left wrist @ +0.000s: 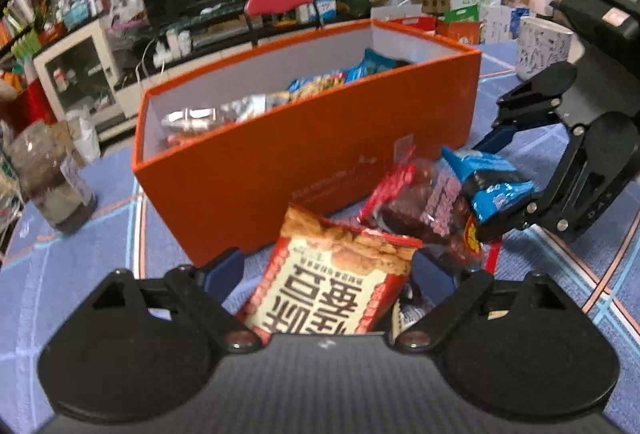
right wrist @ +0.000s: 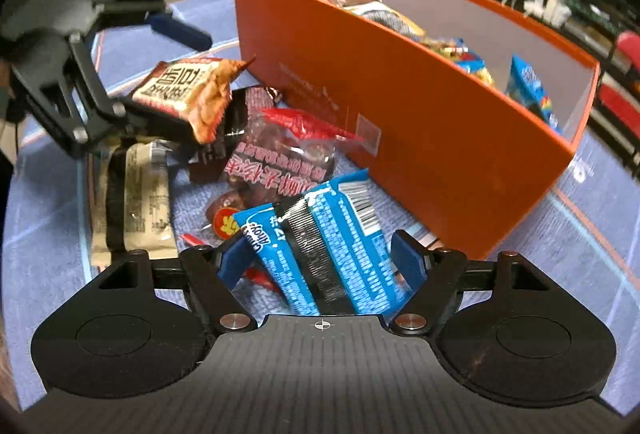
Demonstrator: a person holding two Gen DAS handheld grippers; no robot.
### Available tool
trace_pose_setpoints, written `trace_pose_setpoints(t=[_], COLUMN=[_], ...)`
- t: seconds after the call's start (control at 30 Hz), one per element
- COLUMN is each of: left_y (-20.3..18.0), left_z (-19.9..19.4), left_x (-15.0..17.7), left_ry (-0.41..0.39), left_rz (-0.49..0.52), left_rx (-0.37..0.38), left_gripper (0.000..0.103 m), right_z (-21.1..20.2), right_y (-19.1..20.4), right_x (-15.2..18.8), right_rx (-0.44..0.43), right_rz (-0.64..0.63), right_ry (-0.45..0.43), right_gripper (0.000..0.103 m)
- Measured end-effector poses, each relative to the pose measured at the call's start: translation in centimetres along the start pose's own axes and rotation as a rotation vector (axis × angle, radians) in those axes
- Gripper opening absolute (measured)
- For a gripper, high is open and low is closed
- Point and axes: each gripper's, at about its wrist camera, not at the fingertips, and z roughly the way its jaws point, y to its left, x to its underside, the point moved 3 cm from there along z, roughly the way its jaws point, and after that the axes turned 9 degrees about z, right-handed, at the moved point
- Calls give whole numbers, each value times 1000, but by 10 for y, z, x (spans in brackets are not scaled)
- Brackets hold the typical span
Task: Organize snacks
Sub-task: 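Grasp the red-and-white chip bag with the left tool while the right grasps a blue cookie pack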
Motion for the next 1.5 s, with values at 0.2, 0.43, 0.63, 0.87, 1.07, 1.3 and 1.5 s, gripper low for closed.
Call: trace_pose_setpoints(t=[0.2,0.43,0.63,0.87,1.07,1.3,1.5], left_y=[-10,-20,-15,-23,-20,-22,-22], left_z=[-5,-34,-31,-22,-10,-1,0], left_x=[5,11,10,8,11,12,13], left_ry=[24,-11,-12,-15,16,52,66], left_rz=[-48,-142,-178,-80,-71,-73,-76], left_rx=[-12,-39,-55,-21,-35,-49,-55], left_gripper=[92,93,93,90,81,81,81], right_z=[-13,-30,-32,-32,-31,-32,-33], right_y=[18,57,63,66,65,64,63], right_x=[17,48,53,54,53,55,55], right_rx=[225,376,415,376,372,370,373], right_rz=[284,543,514,431,419,422,426], right_ry=[-22,-110,-104,-139,-150,-146,-143], right_gripper=[51,56,55,57,60,60,60])
